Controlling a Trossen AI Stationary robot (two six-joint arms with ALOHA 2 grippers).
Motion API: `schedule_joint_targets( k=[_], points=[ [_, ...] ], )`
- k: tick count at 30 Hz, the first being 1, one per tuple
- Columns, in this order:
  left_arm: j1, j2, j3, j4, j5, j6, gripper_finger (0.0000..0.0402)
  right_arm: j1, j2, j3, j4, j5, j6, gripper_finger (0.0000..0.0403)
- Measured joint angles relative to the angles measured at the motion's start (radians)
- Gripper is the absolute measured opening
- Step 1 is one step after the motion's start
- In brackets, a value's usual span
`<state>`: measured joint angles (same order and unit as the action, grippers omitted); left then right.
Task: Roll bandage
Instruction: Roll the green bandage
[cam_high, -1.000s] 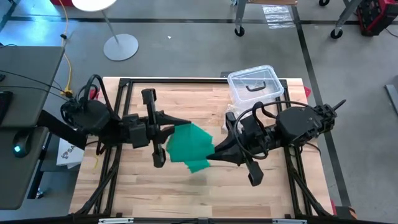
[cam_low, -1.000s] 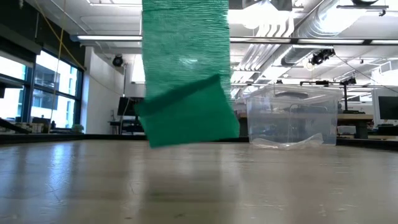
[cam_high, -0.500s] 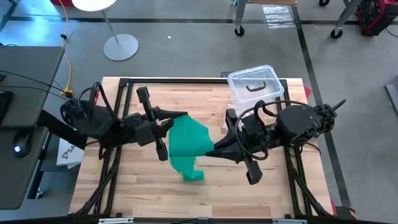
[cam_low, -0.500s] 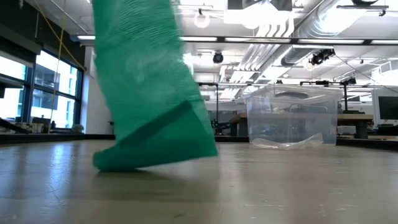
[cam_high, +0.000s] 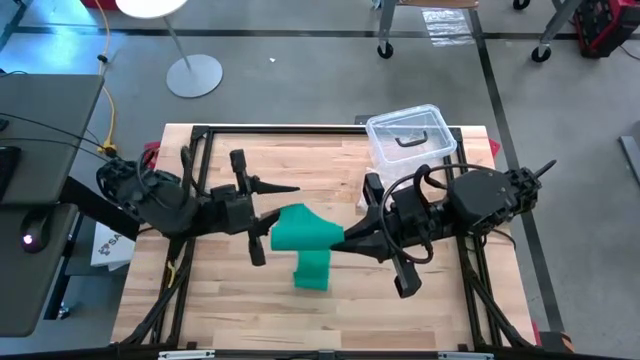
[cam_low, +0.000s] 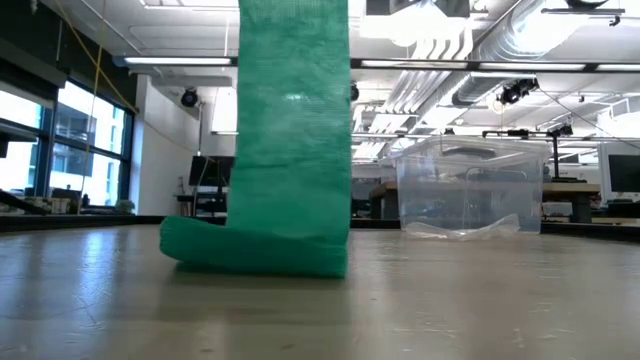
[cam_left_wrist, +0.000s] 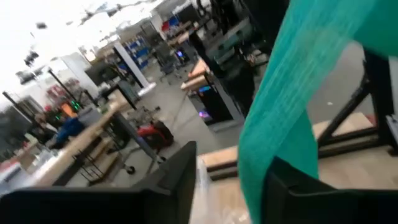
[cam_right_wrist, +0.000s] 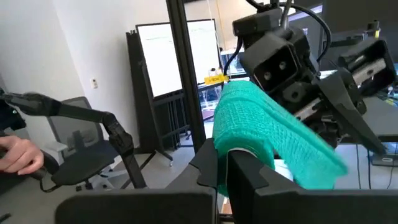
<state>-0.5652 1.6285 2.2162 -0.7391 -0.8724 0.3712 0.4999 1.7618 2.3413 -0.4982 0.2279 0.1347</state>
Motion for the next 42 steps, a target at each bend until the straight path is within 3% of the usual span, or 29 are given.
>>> schedule_joint_targets(
  k=[7, 17, 25, 29, 37, 42],
  points=[
    [-0.017, -0.054, 0.001, -0.209, -0.003, -0.216, 0.0192, -0.001, -0.018, -0.001, -0.007, 0.025, -0.013, 0.0003],
    [-0.056, -0.110, 0.001, -0.478, -0.053, -0.382, 0.0198, 0.000, -0.028, -0.001, -0.014, 0.049, -0.047, 0.0003],
    [-0.026, -0.088, 0.000, -0.433, 0.044, -0.455, 0.0234, 0.000, -0.030, -0.001, 0.012, 0.044, -0.068, 0.0003],
    [-0.007, -0.073, 0.000, -0.311, 0.036, -0.338, 0.0241, 0.001, -0.030, 0.001, 0.040, 0.044, -0.068, 0.0003],
    [0.021, -0.028, -0.001, 0.035, -0.056, 0.139, 0.0241, 0.000, -0.031, 0.002, 0.138, 0.043, -0.076, 0.0003],
    [0.037, -0.019, -0.001, 0.084, -0.088, 0.234, 0.0240, 0.002, -0.032, 0.002, 0.143, 0.047, -0.091, 0.0003]
  ],
)
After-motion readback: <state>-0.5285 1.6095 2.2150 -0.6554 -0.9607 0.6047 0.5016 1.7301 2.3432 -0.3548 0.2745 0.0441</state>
